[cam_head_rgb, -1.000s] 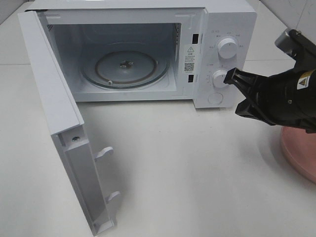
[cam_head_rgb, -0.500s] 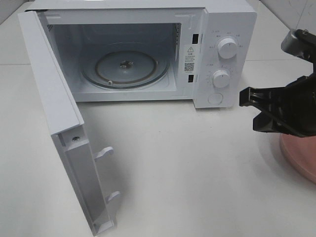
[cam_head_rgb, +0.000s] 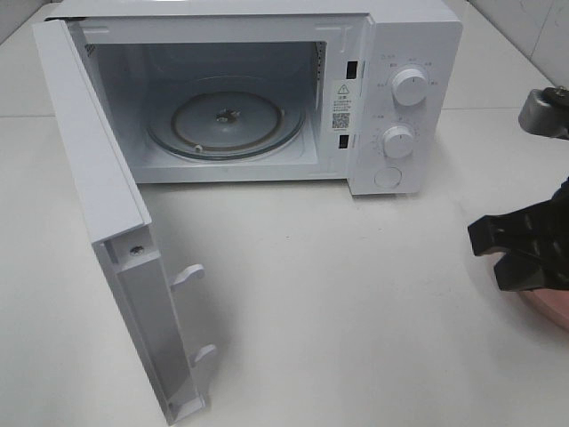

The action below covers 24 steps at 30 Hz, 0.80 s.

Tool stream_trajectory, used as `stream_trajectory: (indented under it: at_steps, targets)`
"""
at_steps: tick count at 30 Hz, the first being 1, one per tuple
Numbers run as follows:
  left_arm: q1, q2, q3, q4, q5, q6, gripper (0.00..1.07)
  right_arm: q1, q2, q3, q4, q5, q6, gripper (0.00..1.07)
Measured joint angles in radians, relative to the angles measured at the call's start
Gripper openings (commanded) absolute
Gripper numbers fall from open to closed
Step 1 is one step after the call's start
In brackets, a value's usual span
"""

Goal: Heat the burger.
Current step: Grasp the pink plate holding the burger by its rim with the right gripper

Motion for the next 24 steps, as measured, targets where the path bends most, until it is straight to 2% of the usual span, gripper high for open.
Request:
stream_trajectory:
  at_steps: [9, 11, 12, 13, 14, 15, 16, 17, 18, 19, 20, 21, 22, 24]
  targets:
    - [0.0, 0.0, 0.0, 0.0, 0.0, 0.0, 0.98, 0.0, -0.044, 0.0, -0.067, 0.114, -0.017, 0.15]
    - [0.0, 0.0, 0.0, 0.0, 0.0, 0.0, 0.98, 0.0, -0.046, 0.0, -0.098, 0.152, -0.017, 0.22]
    - [0.0, 0.0, 0.0, 0.0, 0.0, 0.0, 0.98, 0.0, -0.046, 0.0, -0.098, 0.152, -0.017, 0.22]
    - [0.0, 0.0, 0.0, 0.0, 0.0, 0.0, 0.98, 0.0, -0.046, 0.0, -0.119, 0.161, -0.02, 0.32]
    - [0.0, 0.0, 0.0, 0.0, 0.0, 0.0, 0.98, 0.0, -0.046, 0.0, -0.119, 0.161, -0.02, 0.32]
    - [0.0, 0.0, 0.0, 0.0, 0.0, 0.0, 0.98, 0.0, -0.046, 0.0, -0.145, 0.161, -0.026, 0.46]
    - [0.0, 0.0, 0.0, 0.0, 0.0, 0.0, 0.98, 0.0, -0.046, 0.0, -0.156, 0.161, -0.029, 0.54]
    - [0.0, 0.0, 0.0, 0.0, 0.0, 0.0, 0.98, 0.0, -0.046, 0.0, -0.156, 0.161, -0.029, 0.54]
    - [0.0, 0.0, 0.0, 0.0, 0.0, 0.0, 0.98, 0.0, -0.046, 0.0, -0.177, 0.161, -0.044, 0.72]
    - [0.0, 0.0, 0.0, 0.0, 0.0, 0.0, 0.98, 0.0, -0.046, 0.0, -0.191, 0.161, -0.067, 0.79]
    - [0.0, 0.0, 0.0, 0.0, 0.0, 0.0, 0.98, 0.0, -0.046, 0.0, -0.191, 0.161, -0.067, 0.79]
    - [0.0, 0.0, 0.0, 0.0, 0.0, 0.0, 0.98, 0.0, -0.046, 0.0, -0.195, 0.161, -0.079, 0.92]
    - [0.0, 0.0, 0.0, 0.0, 0.0, 0.0, 0.98, 0.0, -0.046, 0.0, -0.205, 0.161, -0.101, 1.0]
    - [0.0, 0.0, 0.0, 0.0, 0.0, 0.0, 0.98, 0.0, -0.046, 0.0, -0.209, 0.162, -0.105, 1.01]
